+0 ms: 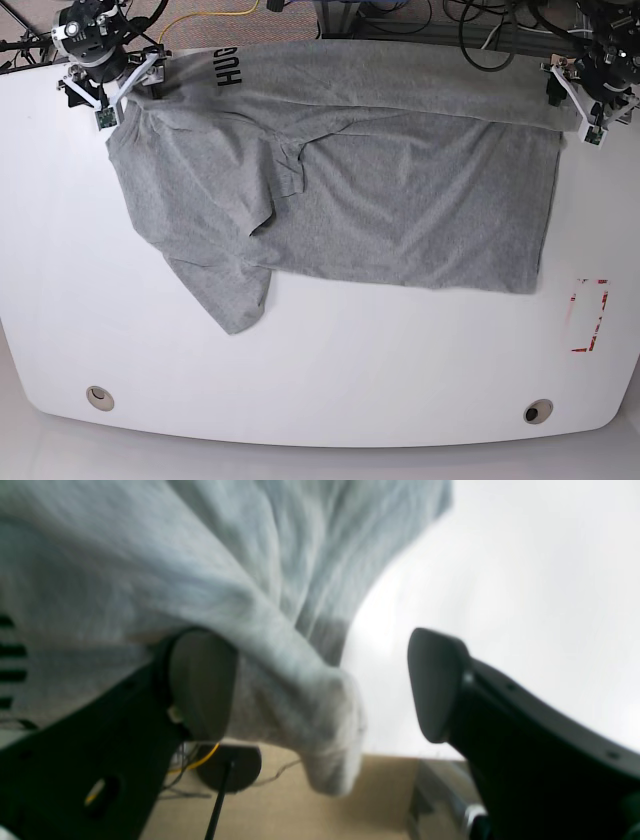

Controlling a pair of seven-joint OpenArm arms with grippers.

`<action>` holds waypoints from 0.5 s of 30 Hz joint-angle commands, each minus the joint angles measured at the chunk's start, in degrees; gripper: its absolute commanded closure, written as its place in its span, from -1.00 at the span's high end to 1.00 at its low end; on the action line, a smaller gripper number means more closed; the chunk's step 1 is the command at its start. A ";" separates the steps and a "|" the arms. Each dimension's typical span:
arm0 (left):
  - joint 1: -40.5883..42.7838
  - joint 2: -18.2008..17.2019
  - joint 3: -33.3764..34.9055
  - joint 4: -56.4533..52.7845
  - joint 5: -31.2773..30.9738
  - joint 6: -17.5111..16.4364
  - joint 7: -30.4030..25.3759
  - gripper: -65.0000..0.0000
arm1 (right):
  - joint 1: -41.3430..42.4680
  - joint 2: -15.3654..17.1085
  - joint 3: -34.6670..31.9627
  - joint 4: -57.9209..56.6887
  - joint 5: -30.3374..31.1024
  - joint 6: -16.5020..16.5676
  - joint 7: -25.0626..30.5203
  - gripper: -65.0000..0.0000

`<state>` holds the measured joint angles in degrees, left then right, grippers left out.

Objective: Fold the T-shirt properly
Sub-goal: 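Drag the shirt hem with both grippers to straighten it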

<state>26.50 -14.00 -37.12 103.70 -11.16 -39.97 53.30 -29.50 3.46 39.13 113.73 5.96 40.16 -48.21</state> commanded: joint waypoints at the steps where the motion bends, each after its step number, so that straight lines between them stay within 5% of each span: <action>1: -0.52 -0.90 -0.63 4.48 -0.40 -0.03 4.68 0.32 | 0.09 0.62 0.21 2.00 0.33 -0.16 0.78 0.57; 9: -4.13 -0.90 -2.92 8.26 -0.49 -0.03 7.93 0.32 | 1.94 2.38 0.03 2.18 5.34 -0.16 0.51 0.57; 15: -6.59 -0.90 -3.45 8.26 -0.23 -0.03 7.93 0.32 | 3.08 4.05 0.38 2.09 9.47 -0.16 -4.59 0.57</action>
<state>20.97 -14.02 -39.79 110.98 -11.38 -40.12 61.91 -26.72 6.44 38.89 114.78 13.78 40.12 -51.20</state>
